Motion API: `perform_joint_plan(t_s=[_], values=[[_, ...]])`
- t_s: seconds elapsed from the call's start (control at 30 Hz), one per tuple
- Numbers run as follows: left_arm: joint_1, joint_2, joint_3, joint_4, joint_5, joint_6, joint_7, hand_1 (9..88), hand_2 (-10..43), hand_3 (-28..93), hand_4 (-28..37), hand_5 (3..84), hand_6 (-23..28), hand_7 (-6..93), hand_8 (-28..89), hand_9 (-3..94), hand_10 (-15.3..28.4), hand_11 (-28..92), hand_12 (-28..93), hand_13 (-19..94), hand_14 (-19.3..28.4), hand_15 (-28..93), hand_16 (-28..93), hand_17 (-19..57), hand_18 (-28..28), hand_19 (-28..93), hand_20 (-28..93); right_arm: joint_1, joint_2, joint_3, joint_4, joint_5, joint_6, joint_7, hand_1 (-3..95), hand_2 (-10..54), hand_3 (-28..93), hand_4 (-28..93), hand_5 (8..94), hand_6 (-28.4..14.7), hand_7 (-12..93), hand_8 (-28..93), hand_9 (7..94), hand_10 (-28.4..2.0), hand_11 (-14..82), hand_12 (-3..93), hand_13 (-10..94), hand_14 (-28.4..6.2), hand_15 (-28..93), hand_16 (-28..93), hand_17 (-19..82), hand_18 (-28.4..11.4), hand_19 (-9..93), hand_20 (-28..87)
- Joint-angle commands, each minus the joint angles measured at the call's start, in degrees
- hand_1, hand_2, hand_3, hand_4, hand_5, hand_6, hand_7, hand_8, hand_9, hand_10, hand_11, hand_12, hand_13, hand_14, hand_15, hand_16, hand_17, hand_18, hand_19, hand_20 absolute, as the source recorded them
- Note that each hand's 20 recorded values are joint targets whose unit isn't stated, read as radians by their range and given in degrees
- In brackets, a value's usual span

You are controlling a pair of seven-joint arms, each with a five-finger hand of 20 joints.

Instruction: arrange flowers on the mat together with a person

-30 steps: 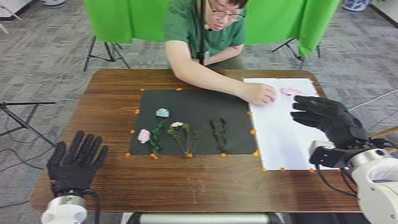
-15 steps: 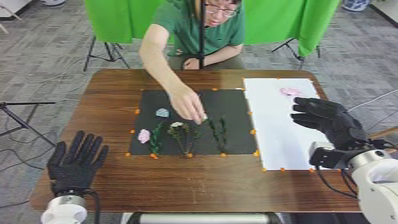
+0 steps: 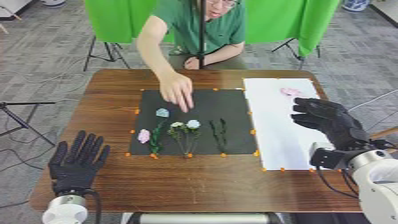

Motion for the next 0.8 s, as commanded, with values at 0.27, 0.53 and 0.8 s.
perform_joint_plan(t_s=[0.27,0.53,0.8], values=[[0.99,-0.44,1.24,1.23,0.55,-1.22,-1.06,25.3,13.4,76,-28.3,42.2,7.8,15.5,-12,36.9,13.8,22,5,28,14.1,27,-9,-7.5,16.0,41,9,1.65,3.57,-0.98,0.10,-11.89,3.73,-1.57,35.0,3.2,77,-28,51.4,-0.8,20,-14,51.8,-11.3,9.4,13.3,43,-15.1,13,21,11,-19.0,41,12],[1.27,0.26,0.96,1.40,3.98,-4.47,-2.10,25.1,13.1,76,-28.3,41.1,7.4,15.0,-12,35.8,13.4,22,4,27,14.0,26,-9,-7.7,15.9,40,9,7.89,10.96,-6.62,4.96,-40.87,6.86,-2.85,35.6,1.7,78,-28,47.1,-1.0,21,-15,45.8,-11.2,8.2,13.2,40,-15.1,12,21,10,-19.0,41,12],[1.41,-0.48,0.45,1.28,6.07,-5.38,-2.97,25.2,12.7,75,-28.3,40.7,7.4,14.8,-12,35.2,13.1,21,5,27,14.0,25,-8,-8.1,16.0,39,9,21.57,18.07,-18.57,17.65,-54.08,13.62,0.91,39.3,-2.3,81,-28,41.8,-1.7,24,-16,38.7,-11.3,9.0,13.5,32,-15.4,9,22,9,-18.1,40,11]])
